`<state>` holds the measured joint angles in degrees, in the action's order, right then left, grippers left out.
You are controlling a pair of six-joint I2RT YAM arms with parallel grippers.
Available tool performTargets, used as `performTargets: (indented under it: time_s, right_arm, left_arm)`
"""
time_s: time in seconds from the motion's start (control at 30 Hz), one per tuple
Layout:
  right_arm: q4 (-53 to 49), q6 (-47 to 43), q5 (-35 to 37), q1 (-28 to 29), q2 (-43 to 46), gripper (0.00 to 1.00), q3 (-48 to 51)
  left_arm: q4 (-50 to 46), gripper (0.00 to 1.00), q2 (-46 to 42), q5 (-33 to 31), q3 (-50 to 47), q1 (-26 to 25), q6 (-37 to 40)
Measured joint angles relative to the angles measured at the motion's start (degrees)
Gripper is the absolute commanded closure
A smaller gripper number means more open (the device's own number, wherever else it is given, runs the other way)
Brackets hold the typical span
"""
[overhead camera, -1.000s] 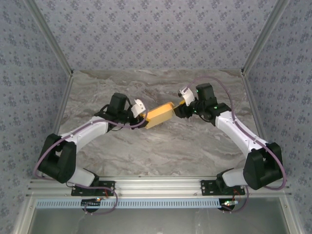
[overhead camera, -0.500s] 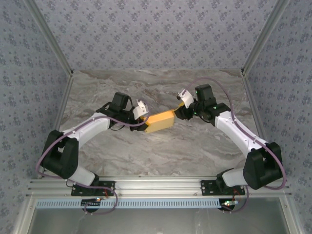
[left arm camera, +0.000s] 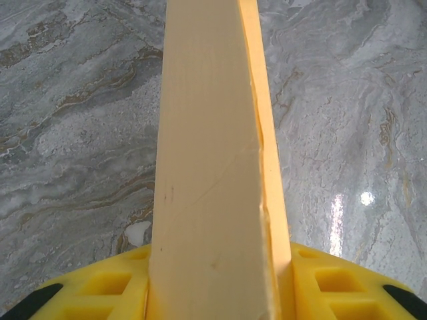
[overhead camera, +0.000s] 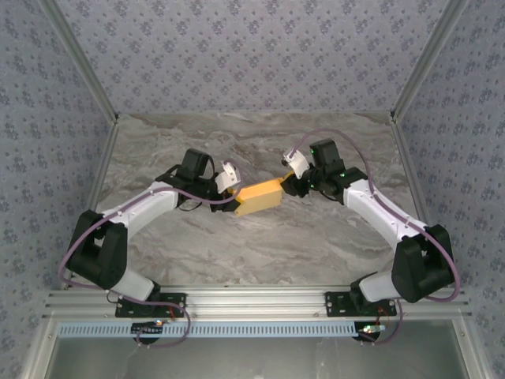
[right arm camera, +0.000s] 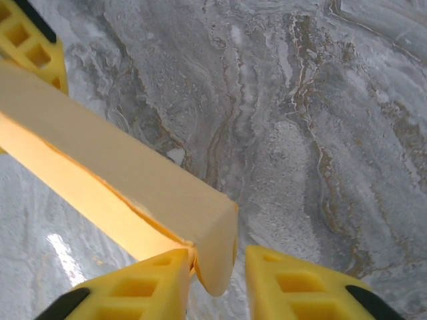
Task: Fold the paper box
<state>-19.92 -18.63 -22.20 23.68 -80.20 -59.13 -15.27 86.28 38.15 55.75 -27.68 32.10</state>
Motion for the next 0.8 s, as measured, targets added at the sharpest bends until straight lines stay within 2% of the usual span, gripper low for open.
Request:
performTargets:
  time_s: [0.13, 0.43, 0.67, 0.8]
  right_arm:
    - [0.35, 0.13, 0.37, 0.31, -0.59, 0.92, 0.09]
    - [-0.74, 2.82, 5.68, 2.4, -1.22, 0.96, -0.55]
    - [-5.55, 10.25, 13.88, 5.14, -3.82, 0.97, -4.76]
    - [-8.07, 14.34, 15.78, 5.79, -5.62, 0.97, -6.75]
  left_arm:
    - [-0.07, 0.63, 0.15, -0.07, 0.04, 0.0, -0.02]
    - [-0.24, 0.64, 1.53, -0.98, 0.5, -0.04, 0.02]
    - [-0.39, 0.64, 3.96, -2.73, 2.1, -0.72, 0.48]
    - [-0.46, 0.64, 4.33, -3.61, 2.29, -0.98, 0.48]
